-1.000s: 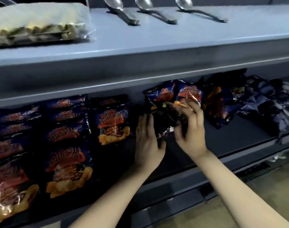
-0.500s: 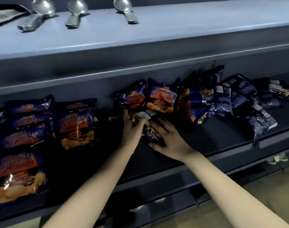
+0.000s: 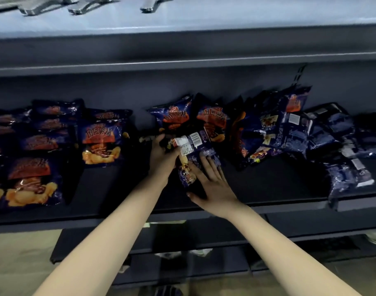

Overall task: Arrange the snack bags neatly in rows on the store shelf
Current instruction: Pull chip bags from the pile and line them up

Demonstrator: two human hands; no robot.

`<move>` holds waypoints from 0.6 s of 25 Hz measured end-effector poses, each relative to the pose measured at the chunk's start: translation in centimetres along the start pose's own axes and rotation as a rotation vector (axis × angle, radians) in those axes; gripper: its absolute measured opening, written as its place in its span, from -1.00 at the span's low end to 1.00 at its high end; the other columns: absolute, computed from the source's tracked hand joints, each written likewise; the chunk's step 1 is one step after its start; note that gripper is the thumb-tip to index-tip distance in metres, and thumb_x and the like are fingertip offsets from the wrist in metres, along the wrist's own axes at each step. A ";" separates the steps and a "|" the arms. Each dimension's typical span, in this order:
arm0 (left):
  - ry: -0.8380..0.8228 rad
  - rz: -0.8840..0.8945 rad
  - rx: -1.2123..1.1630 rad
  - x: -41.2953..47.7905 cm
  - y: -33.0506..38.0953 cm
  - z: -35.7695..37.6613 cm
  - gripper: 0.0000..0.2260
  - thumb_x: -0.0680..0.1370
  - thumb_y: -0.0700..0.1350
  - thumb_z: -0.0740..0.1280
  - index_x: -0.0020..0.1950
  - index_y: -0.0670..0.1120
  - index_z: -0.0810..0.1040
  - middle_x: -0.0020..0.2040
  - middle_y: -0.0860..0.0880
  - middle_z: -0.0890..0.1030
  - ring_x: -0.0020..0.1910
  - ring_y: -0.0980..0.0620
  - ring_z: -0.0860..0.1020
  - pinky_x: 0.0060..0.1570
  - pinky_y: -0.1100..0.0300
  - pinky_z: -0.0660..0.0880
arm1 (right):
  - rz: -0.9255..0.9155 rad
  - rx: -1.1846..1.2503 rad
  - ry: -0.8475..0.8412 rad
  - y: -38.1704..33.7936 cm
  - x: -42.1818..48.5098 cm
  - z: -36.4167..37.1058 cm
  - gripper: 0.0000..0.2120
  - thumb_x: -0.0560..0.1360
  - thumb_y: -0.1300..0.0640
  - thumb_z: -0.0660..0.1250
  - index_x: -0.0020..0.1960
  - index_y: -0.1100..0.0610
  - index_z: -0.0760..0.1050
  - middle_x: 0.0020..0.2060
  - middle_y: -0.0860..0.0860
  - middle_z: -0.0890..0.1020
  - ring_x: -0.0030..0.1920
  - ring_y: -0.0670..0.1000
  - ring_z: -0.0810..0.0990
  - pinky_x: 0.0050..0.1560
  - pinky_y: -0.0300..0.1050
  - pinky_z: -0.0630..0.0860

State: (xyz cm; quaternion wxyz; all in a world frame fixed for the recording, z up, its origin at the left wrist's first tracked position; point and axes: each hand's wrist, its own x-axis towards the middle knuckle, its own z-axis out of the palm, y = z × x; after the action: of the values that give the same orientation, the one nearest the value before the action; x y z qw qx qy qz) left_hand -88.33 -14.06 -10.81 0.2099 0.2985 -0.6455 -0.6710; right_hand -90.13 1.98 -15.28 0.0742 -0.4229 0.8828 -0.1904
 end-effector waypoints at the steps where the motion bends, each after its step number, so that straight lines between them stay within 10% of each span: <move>1: 0.010 0.017 0.001 0.0 0.1 0.1 -0.51 0.49 -0.31 0.34 0.37 -0.07 0.32 0.23 -0.07 0.52 0.17 -0.02 0.52 0.15 -0.11 0.49 | -0.008 0.031 0.003 0.1 -0.2 -0.2 -0.26 0.53 -0.17 0.17 0.50 -0.19 -0.25 0.42 -0.15 -0.44 0.42 -0.09 -0.47 0.47 0.00 -0.29; 11: 0.008 0.121 -0.034 -1.4 1.2 0.1 -0.54 0.47 -0.33 0.35 0.30 0.00 0.38 0.19 -0.10 0.54 0.13 -0.04 0.55 0.06 -0.14 0.54 | -0.121 0.291 0.239 0.8 -1.8 -1.9 -0.46 0.51 -0.11 0.16 0.47 -0.11 0.15 0.51 -0.12 -0.01 0.51 -0.10 -0.08 0.51 0.09 -0.11; 15: -0.002 0.186 -0.015 -2.4 3.6 -1.4 -0.56 0.51 -0.31 0.33 0.31 0.03 0.37 0.05 0.05 0.50 -0.05 0.15 0.52 -0.20 0.16 0.55 | -0.155 0.464 0.588 1.8 -1.1 -4.9 -0.45 0.42 0.41 0.20 0.37 0.10 0.35 0.41 0.02 0.30 0.43 -0.13 0.23 0.45 -0.13 0.21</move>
State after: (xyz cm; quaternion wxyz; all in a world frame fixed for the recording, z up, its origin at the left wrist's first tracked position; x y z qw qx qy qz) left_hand -85.97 -13.80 -6.87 0.2731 0.2349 -0.6655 -0.6537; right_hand -92.15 5.17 -11.56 -0.1032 -0.3876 0.7653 -0.5034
